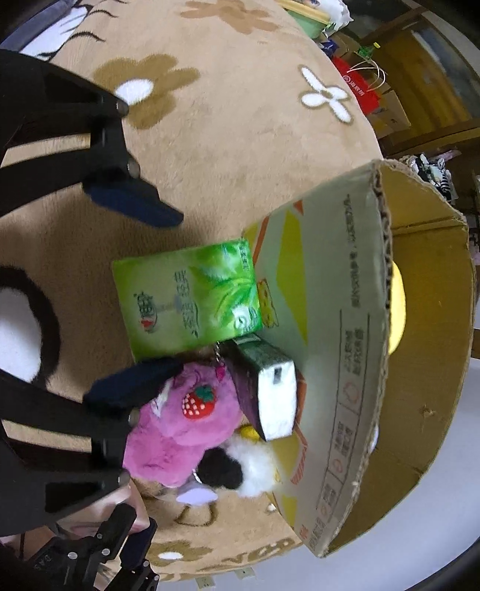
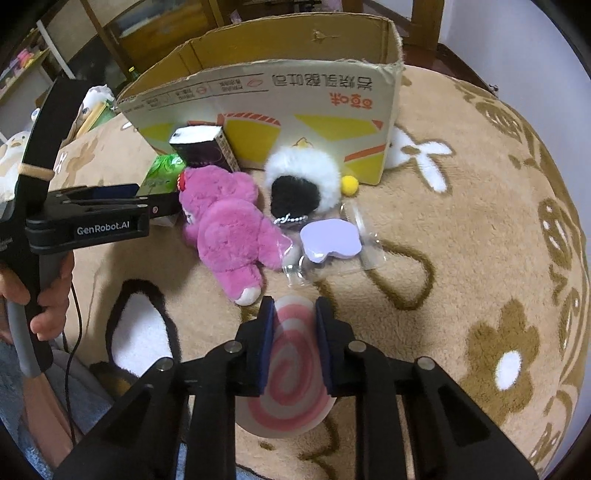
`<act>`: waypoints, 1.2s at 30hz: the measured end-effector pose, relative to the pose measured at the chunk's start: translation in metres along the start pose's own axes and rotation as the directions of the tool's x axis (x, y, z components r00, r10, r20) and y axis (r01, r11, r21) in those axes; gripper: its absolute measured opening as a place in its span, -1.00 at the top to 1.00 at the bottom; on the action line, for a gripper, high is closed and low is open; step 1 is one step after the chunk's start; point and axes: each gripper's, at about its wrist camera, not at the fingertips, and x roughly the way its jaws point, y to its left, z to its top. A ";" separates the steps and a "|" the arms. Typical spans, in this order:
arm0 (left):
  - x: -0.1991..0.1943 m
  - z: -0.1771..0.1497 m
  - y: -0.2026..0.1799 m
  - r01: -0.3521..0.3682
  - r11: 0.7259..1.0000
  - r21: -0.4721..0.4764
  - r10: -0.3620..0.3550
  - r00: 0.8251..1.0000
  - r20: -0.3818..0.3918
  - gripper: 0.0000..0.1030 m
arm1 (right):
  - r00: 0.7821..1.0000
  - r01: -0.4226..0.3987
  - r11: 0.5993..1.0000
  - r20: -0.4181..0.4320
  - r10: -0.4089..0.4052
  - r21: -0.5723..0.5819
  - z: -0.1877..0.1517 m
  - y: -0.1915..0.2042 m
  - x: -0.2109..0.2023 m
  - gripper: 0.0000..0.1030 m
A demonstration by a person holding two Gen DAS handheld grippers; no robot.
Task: Organize soft objects
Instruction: 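Grasp the green tissue pack with the left gripper while the right gripper grasps the swirl cushion, then lift the tissue pack and swirl cushion into the box with both grippers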
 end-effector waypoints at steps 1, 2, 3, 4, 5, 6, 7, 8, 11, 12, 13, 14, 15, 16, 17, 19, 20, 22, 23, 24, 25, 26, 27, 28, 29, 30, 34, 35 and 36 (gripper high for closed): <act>-0.001 0.000 0.000 0.011 1.000 -0.007 -0.011 1.000 0.005 -0.05 | 1.000 -0.002 1.000 0.005 0.002 0.009 0.000 -0.001 -0.001 0.58; -0.001 0.000 0.000 0.022 1.000 -0.012 -0.022 1.000 0.006 -0.04 | 1.000 -0.006 1.000 0.008 0.006 0.014 -0.001 -0.003 -0.002 0.58; -0.002 -0.001 0.001 0.027 0.999 -0.017 -0.026 1.000 0.011 -0.03 | 1.000 -0.008 1.000 0.015 0.008 0.021 -0.001 -0.005 -0.003 0.59; -0.005 -0.002 0.001 0.029 0.999 -0.020 -0.029 0.999 0.019 -0.03 | 1.000 -0.004 1.000 0.026 0.004 0.026 -0.001 -0.006 -0.005 0.60; -0.008 -0.004 0.000 0.028 0.999 -0.020 -0.028 0.999 0.025 -0.03 | 0.999 -0.002 1.000 0.039 0.001 0.029 -0.001 -0.007 -0.008 0.61; -0.011 -0.006 0.000 0.024 0.999 -0.022 -0.023 0.999 0.030 -0.03 | 0.998 -0.002 1.000 0.055 0.000 0.030 -0.001 -0.008 -0.011 0.62; -0.014 -0.007 -0.002 0.020 1.000 -0.024 -0.020 0.999 0.036 -0.03 | 0.998 -0.002 1.000 0.070 -0.001 0.031 0.000 -0.008 -0.014 0.63; -0.018 -0.008 -0.003 0.019 1.000 -0.025 -0.018 0.999 0.046 -0.02 | 0.997 0.000 1.000 0.081 -0.002 0.031 0.000 -0.009 -0.015 0.63; -0.031 -0.012 -0.006 0.007 1.000 -0.025 -0.005 0.997 0.075 -0.02 | 0.990 0.009 1.000 0.138 -0.013 0.025 0.001 -0.007 -0.025 0.65; -0.036 -0.015 -0.008 0.002 1.000 -0.024 0.000 0.996 0.086 -0.02 | 0.987 0.009 1.000 0.161 -0.013 0.022 0.001 -0.006 -0.029 0.65; -0.040 -0.015 -0.007 -0.004 1.000 -0.022 0.006 0.995 0.096 -0.02 | 0.984 0.011 1.000 0.180 -0.014 0.018 0.001 -0.005 -0.033 0.65; -0.048 -0.018 -0.010 -0.011 1.000 -0.019 0.013 0.994 0.110 -0.02 | 0.981 0.013 1.000 0.195 -0.016 0.015 0.003 -0.006 -0.035 0.65; -0.053 -0.021 -0.011 -0.017 1.000 -0.018 0.019 0.992 0.122 -0.02 | 0.977 0.015 1.000 0.215 -0.017 0.012 0.004 -0.005 -0.039 0.66; -0.059 -0.023 -0.012 -0.025 1.000 -0.016 0.027 0.990 0.136 -0.02 | 0.972 0.018 1.000 0.235 -0.019 0.008 0.005 -0.005 -0.042 0.66; -0.065 -0.025 -0.010 -0.034 0.999 -0.016 0.036 0.987 0.159 -0.02 | 0.966 0.020 1.000 0.257 -0.021 0.005 0.006 -0.004 -0.046 0.66; -0.078 -0.031 -0.014 -0.037 0.999 -0.015 0.039 0.981 0.189 -0.02 | 0.956 0.017 1.000 0.292 -0.017 0.001 0.009 -0.005 -0.054 0.66; -0.083 -0.031 -0.011 -0.042 0.999 -0.014 0.044 0.977 0.210 -0.02 | 0.952 0.011 1.000 0.306 -0.011 0.001 0.009 -0.007 -0.057 0.66; -0.094 -0.034 -0.013 -0.052 0.999 -0.009 0.052 0.968 0.245 -0.02 | 0.941 0.004 1.000 0.340 -0.006 0.006 0.010 -0.008 -0.064 0.66; -0.102 -0.035 -0.014 -0.058 0.998 -0.004 0.056 0.961 0.269 -0.02 | 0.934 0.002 1.000 0.356 -0.003 0.005 0.011 -0.009 -0.068 0.66; -0.107 -0.036 -0.015 -0.063 0.998 -0.002 0.061 0.956 0.286 -0.02 | 0.928 0.000 1.000 0.372 -0.001 0.004 0.013 -0.009 -0.072 0.66; -0.111 -0.035 -0.015 -0.068 0.998 -0.001 0.065 0.951 0.302 -0.02 | 0.922 0.001 1.000 0.386 -0.002 0.004 0.014 -0.009 -0.075 0.66; -0.115 -0.033 -0.013 -0.071 0.997 -0.002 0.068 0.945 0.320 -0.02 | 0.917 0.002 1.000 0.399 -0.003 0.003 0.016 -0.009 -0.078 0.66; -0.119 -0.032 -0.012 -0.073 0.997 -0.003 0.069 0.938 0.338 -0.02 | 0.911 0.001 1.000 0.412 -0.002 0.003 0.017 -0.009 -0.081 0.66; -0.124 -0.031 -0.012 -0.074 0.997 -0.005 0.071 0.929 0.364 -0.02 | 0.903 0.001 1.000 0.430 -0.002 0.002 0.019 -0.009 -0.084 0.66; -0.129 -0.030 -0.012 -0.076 0.997 -0.005 0.072 0.921 0.382 -0.02 | 0.895 0.004 1.000 0.445 -0.004 0.000 0.021 -0.009 -0.087 0.66; -0.133 -0.030 -0.012 -0.079 0.997 -0.004 0.074 0.913 0.401 -0.02 | 0.887 0.006 1.000 0.461 -0.004 -0.001 0.023 -0.009 -0.091 0.66; -0.148 -0.026 -0.015 -0.098 0.995 0.008 0.082 0.875 0.477 -0.02 | 0.850 0.011 1.000 0.527 -0.003 -0.011 0.038 -0.009 -0.108 0.66; -0.152 -0.025 -0.016 -0.097 0.995 0.013 0.078 0.866 0.494 -0.02 | 0.845 0.013 1.000 0.535 -0.005 -0.012 0.041 -0.009 -0.110 0.66; -0.155 -0.023 -0.017 -0.097 0.995 0.018 0.074 0.858 0.507 -0.02 | 0.838 0.014 1.000 0.545 -0.005 -0.013 0.045 -0.009 -0.112 0.66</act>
